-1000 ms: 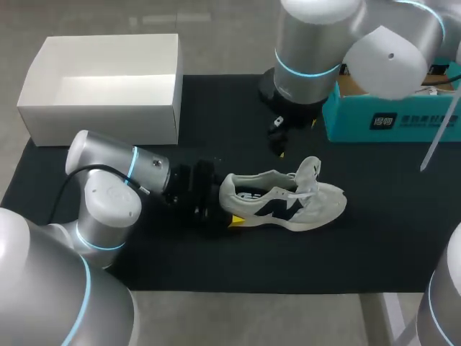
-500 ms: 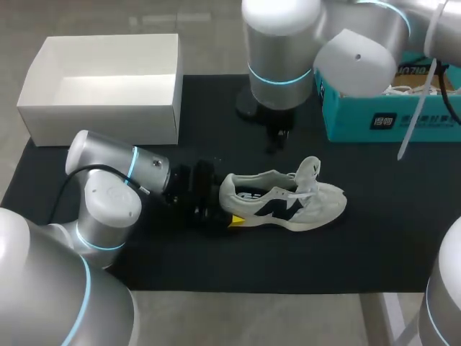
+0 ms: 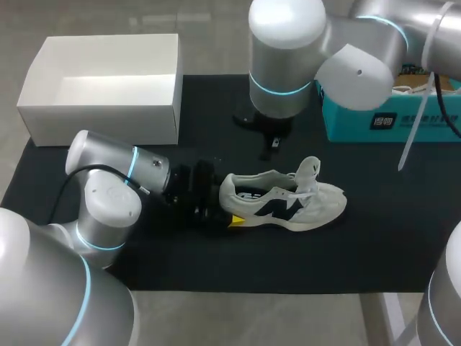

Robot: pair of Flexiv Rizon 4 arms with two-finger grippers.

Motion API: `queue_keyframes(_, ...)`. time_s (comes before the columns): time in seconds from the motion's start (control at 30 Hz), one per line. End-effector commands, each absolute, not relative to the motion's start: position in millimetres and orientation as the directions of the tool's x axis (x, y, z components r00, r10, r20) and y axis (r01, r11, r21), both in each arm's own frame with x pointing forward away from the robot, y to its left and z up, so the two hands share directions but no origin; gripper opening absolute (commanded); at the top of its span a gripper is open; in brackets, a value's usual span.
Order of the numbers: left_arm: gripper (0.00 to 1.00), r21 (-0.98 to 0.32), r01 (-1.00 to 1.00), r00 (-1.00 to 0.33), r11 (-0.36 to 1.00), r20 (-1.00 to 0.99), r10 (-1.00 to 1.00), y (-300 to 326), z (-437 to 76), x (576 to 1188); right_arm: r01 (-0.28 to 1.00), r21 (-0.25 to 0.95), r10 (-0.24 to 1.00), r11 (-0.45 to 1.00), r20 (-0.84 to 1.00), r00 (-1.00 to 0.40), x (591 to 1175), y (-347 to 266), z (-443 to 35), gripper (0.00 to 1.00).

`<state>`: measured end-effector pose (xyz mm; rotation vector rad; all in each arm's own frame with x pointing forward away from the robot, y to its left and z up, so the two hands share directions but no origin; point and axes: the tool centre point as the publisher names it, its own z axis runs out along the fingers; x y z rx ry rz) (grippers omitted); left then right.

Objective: Take the shoe out of the shoebox, open the shoe tongue, remove and reinsert the insole, then place the shoe into the shoebox

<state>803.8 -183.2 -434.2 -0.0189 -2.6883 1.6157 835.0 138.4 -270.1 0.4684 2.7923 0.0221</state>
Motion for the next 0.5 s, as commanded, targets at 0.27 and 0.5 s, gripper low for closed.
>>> queue_keyframes(0.27, 0.0, -0.883, 0.009, -1.0, 0.469, -0.003, 0.013, -183, -434, 803, 0.277, 0.109, 0.296, 0.955, -0.251, -0.922, 824, 154, -317, 0.0)
queue_keyframes(0.5, 0.0, -0.883, 0.009, -1.0, 0.469, -0.003, 0.013, -183, -434, 803, 0.25, 0.096, 0.266, 0.963, -0.231, -0.936, 823, 155, -327, 0.0)
